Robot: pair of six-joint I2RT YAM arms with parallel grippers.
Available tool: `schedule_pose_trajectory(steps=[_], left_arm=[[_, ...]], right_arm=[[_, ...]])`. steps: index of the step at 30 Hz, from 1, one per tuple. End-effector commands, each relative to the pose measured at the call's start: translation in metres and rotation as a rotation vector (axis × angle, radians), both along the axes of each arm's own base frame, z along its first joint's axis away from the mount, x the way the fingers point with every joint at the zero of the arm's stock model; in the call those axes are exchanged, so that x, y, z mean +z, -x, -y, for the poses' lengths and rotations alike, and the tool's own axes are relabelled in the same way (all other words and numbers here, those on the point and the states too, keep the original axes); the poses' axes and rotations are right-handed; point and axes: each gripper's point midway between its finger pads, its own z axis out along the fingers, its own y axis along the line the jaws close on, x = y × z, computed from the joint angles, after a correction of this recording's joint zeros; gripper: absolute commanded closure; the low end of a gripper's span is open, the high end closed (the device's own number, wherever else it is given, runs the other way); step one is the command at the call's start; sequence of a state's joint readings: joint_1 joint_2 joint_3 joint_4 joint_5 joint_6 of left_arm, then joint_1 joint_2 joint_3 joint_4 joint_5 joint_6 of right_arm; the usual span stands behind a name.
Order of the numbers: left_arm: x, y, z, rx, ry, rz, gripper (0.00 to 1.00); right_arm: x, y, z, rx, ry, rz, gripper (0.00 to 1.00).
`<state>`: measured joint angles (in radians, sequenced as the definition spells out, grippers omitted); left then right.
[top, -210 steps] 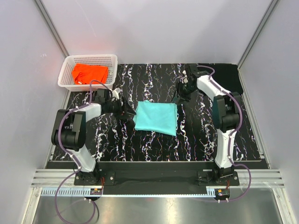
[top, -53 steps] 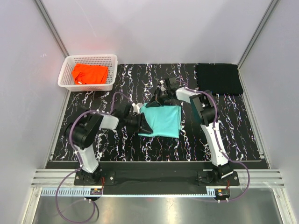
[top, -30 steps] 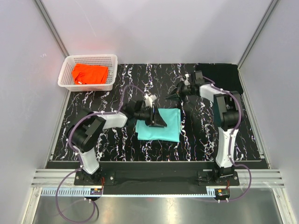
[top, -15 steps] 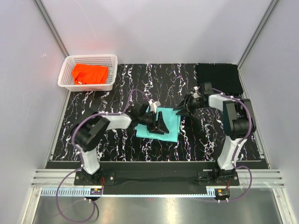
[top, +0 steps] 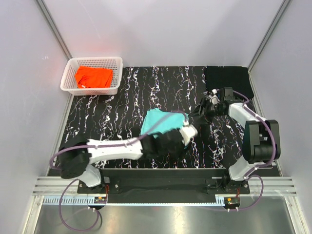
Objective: Fold and stack the t-shirts
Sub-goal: Fold the tshirt
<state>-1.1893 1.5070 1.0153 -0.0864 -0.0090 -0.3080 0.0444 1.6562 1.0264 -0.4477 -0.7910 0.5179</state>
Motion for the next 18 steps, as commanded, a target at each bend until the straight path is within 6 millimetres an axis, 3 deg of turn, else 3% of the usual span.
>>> schedule_pose_trajectory(steps=[1,6,10,18], left_arm=[[-0.052,-0.031,-0.038,0.047,-0.416,0.374,0.38],[-0.075,-0.019,-0.021,-0.054,-0.538,0.546,0.39],[-0.093,-0.025,-0.013,-0.097,-0.632,0.637,0.42],[-0.133,-0.033,-0.008,-0.213,-0.765,0.711,0.55]], right_arm=[[0.006,0.013,0.019,-0.020,0.061,0.040,0.32],[0.003,0.027,0.034,-0.055,0.071,0.034,0.31],[0.002,0.033,0.034,-0.060,0.066,0.019,0.31],[0.002,0.023,0.033,-0.066,0.053,0.003,0.31]])
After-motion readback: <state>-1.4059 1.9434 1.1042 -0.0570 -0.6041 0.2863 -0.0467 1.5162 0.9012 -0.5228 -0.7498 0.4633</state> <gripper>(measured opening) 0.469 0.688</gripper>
